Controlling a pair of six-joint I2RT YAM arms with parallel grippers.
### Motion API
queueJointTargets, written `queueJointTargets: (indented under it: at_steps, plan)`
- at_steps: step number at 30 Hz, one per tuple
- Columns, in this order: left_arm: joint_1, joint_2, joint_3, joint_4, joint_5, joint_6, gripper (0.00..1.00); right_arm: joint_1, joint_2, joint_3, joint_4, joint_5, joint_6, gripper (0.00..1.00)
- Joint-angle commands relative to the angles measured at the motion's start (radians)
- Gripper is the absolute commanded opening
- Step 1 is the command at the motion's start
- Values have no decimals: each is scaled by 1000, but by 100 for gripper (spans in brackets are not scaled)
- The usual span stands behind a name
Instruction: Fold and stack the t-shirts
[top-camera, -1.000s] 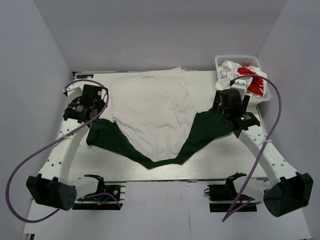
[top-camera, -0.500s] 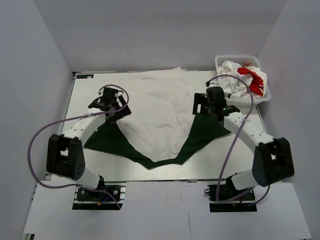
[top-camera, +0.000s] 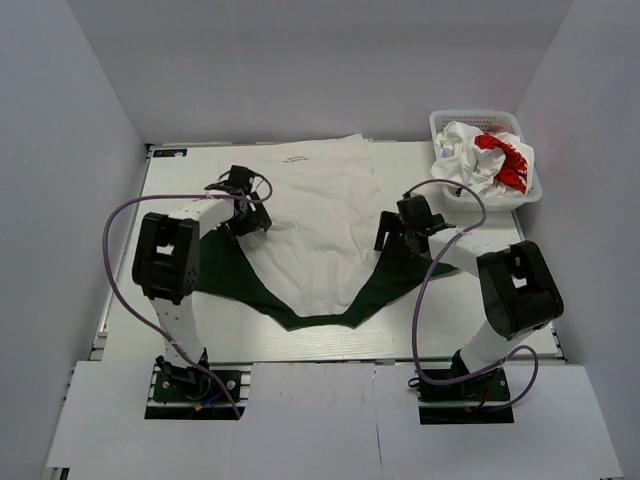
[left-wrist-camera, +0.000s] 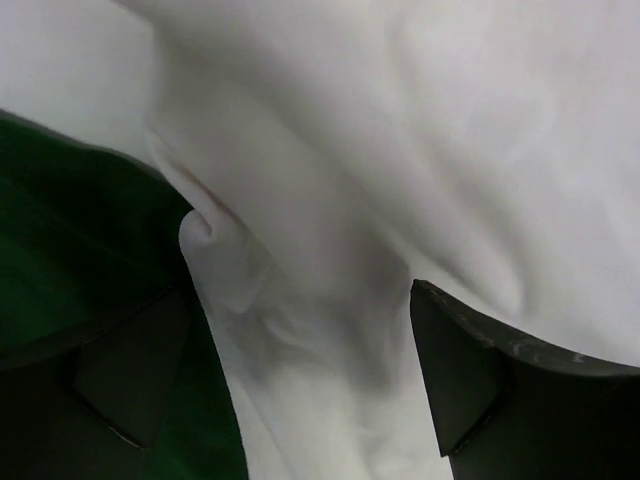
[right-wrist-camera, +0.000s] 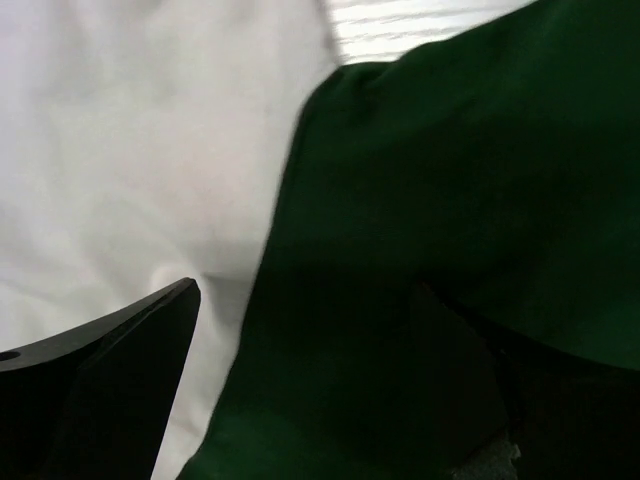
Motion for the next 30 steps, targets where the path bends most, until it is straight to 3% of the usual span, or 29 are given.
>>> queueJointTargets:
  at_steps: [1, 5, 9, 12, 13, 16, 17, 19, 23, 25, 26, 28, 29, 30]
  plan:
    - [10, 132, 121, -8, -91, -10, 100, 44, -7, -94, 1, -54, 103, 90]
    - [10, 324, 366, -47, -122, 18, 100, 162, -74, -188, -37, -109, 131, 90]
    - [-10, 542, 776, -74, 34, 90, 100, 434, -145, -241, -99, -178, 128, 90]
    - [-35, 634, 925, 0, 210, 118, 100, 622, -120, -187, -119, -341, -32, 90]
    - [-61, 635, 925, 34, 252, 137, 100, 705, -105, -147, -57, -375, -126, 90]
    - [-104, 569, 866, 159, 341, 180, 100, 774, -68, -74, 30, -445, -296, 90]
    - [-113, 535, 782, 240, 342, 191, 100, 788, -48, -26, 45, -523, -335, 90]
    - [-125, 433, 674, 308, 351, 242, 100, 802, 2, 59, 67, -547, -379, 90]
    - [-125, 319, 606, 364, 322, 291, 100, 796, 33, 157, 91, -516, -400, 90]
    - [-125, 236, 591, 316, 261, 291, 100, 790, -2, 148, 163, -463, -377, 90]
    - [-125, 204, 557, 301, 168, 291, 100, 782, -33, 143, 189, -312, -359, 90]
    - [-115, 95, 508, 232, 72, 251, 100, 750, -88, 105, 209, -194, -302, 90]
    - [-115, 57, 436, 207, -1, 225, 100, 724, -121, 88, 208, 5, -232, 90]
    - [-105, 17, 383, 194, -37, 195, 100, 689, -152, 74, 199, 57, -214, 90]
